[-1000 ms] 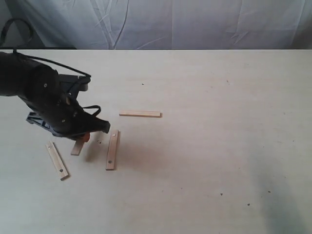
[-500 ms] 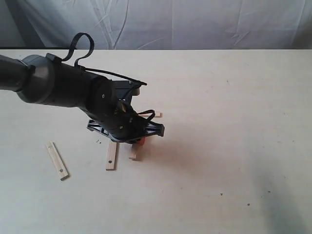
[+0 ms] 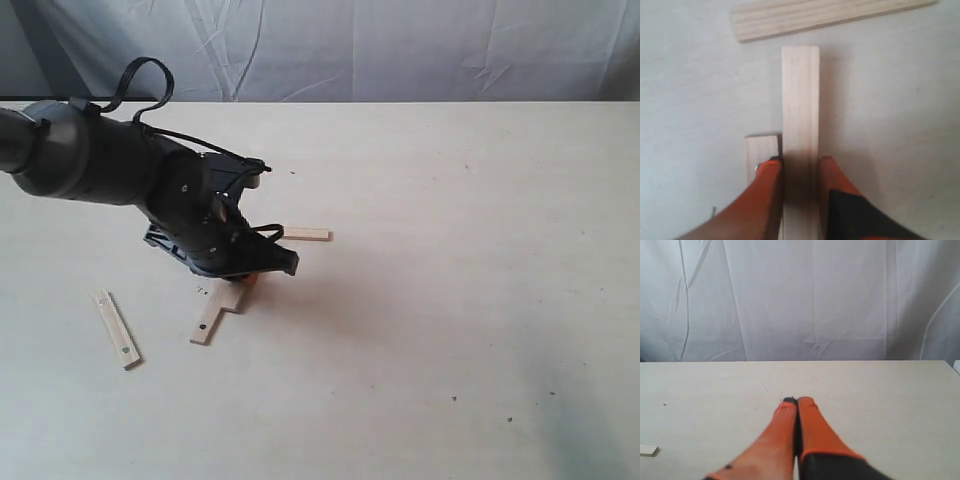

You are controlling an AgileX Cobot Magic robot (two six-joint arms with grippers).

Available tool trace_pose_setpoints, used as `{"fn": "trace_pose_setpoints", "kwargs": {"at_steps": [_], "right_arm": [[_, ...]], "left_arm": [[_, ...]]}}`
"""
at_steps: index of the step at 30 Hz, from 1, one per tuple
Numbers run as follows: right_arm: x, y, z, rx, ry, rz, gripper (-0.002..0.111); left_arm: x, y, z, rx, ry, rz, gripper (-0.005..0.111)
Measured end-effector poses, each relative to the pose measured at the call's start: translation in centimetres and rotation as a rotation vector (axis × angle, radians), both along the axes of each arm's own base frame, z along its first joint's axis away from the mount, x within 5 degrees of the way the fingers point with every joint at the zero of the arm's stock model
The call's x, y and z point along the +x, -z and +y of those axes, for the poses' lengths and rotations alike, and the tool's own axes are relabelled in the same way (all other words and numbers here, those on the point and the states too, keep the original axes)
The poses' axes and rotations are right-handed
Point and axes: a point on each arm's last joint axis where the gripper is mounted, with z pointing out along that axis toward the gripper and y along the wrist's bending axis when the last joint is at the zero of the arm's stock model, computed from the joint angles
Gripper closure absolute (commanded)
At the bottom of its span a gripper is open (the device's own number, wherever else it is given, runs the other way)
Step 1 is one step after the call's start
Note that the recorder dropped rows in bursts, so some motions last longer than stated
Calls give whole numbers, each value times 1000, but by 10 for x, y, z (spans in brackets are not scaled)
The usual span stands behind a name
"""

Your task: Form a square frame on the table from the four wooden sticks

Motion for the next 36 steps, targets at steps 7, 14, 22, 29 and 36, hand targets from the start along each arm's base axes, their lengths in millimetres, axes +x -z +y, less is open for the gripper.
{"fn": "trace_pose_setpoints", "kwargs": {"at_steps": [7, 14, 22, 29, 36], "right_arm": [[0, 0, 0, 0, 0, 0, 108], [0, 0, 0, 0, 0, 0, 108], [0, 0, 0, 0, 0, 0, 108], [0, 0, 0, 0, 0, 0, 108], [0, 0, 0, 0, 0, 0, 108]], "left_arm": [[4, -4, 13, -3, -43, 9, 107], [7, -19, -9, -69, -29, -52, 107], [14, -8, -5, -61, -37, -67, 107], [16, 6, -3, -51, -46, -49, 107], [17, 6, -3, -52, -46, -52, 104]]}}
